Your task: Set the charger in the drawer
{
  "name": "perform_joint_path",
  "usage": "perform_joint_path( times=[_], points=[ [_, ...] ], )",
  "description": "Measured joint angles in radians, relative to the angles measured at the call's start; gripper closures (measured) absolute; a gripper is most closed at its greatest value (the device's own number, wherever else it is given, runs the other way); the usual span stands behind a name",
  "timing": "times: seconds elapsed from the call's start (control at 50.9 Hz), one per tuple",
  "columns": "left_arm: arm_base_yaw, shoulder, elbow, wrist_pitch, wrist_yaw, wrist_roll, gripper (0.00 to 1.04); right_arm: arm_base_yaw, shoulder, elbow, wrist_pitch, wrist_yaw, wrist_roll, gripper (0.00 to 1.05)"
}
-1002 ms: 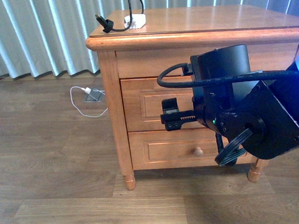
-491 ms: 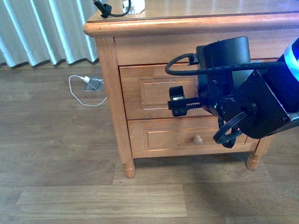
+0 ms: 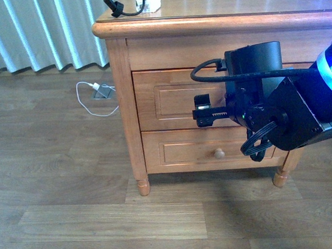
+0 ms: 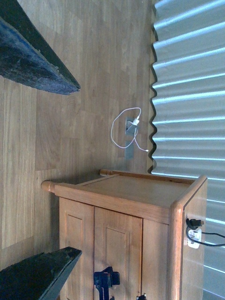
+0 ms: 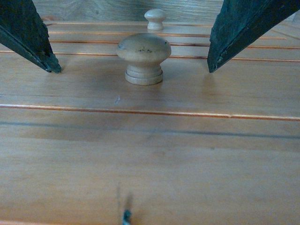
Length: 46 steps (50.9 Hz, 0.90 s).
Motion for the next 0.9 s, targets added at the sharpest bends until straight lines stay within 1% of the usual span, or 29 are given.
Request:
perform_joint_path(
  times=[0.904],
  points=[
    [0.000, 0.000, 0.000, 0.000, 0.000, 0.000, 0.06, 0.020, -0.001, -0.001, 0.007, -0.015, 0.018, 0.09]
  ],
)
